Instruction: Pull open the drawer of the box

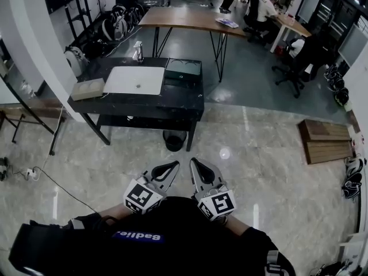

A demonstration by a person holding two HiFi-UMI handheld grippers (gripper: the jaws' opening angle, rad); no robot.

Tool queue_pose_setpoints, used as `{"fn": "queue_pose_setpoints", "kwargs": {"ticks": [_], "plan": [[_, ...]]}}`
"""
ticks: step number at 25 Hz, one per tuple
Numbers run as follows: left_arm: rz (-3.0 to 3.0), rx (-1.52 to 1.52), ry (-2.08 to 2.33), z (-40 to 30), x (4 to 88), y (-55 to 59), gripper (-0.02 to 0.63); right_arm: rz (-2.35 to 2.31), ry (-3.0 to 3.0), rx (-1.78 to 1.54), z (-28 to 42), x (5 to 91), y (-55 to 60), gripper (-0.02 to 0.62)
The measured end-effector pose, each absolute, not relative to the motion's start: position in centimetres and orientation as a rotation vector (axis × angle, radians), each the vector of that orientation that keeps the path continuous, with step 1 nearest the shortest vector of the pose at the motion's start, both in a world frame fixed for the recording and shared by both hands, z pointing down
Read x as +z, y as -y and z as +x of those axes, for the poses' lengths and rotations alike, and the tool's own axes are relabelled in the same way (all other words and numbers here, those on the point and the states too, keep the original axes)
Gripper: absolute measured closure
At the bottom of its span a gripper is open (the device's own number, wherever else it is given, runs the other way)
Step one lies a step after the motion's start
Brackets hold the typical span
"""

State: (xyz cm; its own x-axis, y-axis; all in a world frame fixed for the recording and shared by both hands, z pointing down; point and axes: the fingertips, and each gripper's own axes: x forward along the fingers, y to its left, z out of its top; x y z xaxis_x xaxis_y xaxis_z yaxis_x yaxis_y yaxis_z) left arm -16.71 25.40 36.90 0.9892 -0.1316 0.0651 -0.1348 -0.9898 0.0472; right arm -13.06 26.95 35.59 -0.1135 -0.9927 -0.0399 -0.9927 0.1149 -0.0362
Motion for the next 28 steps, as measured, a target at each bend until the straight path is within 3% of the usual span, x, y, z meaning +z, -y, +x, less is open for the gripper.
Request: {"fn": "queue_pose_setpoints", "kwargs": {"ticks": [28], "plan": [[2.996, 0.181, 0.432, -6.6, 39.5, -24.6, 0.604, -1.882, -2.399, -0.149, -1.9, 39.1, -25.3, 0.597]]}}
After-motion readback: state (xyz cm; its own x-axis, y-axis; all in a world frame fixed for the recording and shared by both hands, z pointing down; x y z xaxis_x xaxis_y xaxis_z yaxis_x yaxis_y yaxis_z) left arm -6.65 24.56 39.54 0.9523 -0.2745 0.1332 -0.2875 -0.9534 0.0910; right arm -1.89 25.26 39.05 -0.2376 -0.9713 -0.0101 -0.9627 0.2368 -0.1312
